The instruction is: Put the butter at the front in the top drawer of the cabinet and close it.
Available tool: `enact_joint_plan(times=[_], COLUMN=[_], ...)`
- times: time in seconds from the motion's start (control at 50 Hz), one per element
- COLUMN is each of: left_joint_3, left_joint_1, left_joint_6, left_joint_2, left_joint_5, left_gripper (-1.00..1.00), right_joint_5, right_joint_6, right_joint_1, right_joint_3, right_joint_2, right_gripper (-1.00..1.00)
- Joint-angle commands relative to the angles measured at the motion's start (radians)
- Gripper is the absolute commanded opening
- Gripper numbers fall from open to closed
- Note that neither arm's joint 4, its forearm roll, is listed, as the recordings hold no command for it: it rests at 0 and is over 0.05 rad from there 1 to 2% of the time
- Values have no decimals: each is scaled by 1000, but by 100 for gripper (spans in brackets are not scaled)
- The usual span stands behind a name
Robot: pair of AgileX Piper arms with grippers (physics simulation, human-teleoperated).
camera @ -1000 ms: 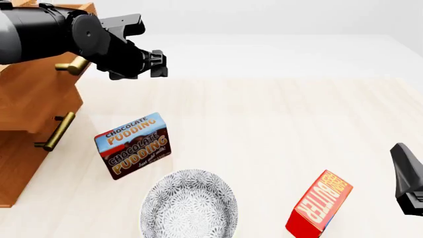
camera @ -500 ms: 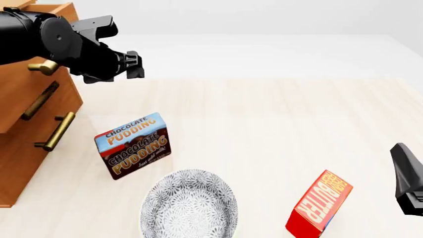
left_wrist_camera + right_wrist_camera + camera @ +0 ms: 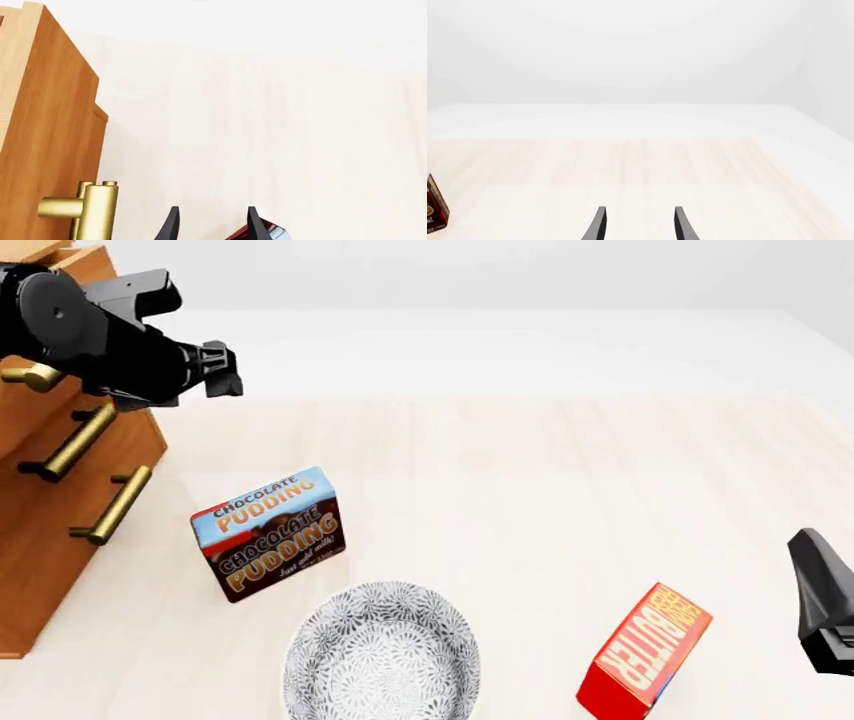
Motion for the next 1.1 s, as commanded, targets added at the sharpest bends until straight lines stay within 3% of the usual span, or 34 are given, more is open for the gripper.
enact_joint_plan(times=[0.02,0.8,0.96,1.1], left_joint_3=[13,19,30,1], left_joint_1=[63,211,199,88], left_joint_6=[3,15,9,-2], left_joint_2=[-9,-77,-80,-80], left_joint_5=[3,45,34,38], left_gripper=[100,100,100,100], right_joint_5=[2,2,2,2], right_joint_6=[1,1,1,1], right_joint_1=[0,0,0,0], right_joint_3=[0,0,0,0], right_joint_2=[-2,-2,-2,-2], right_gripper=[100,100,100,100])
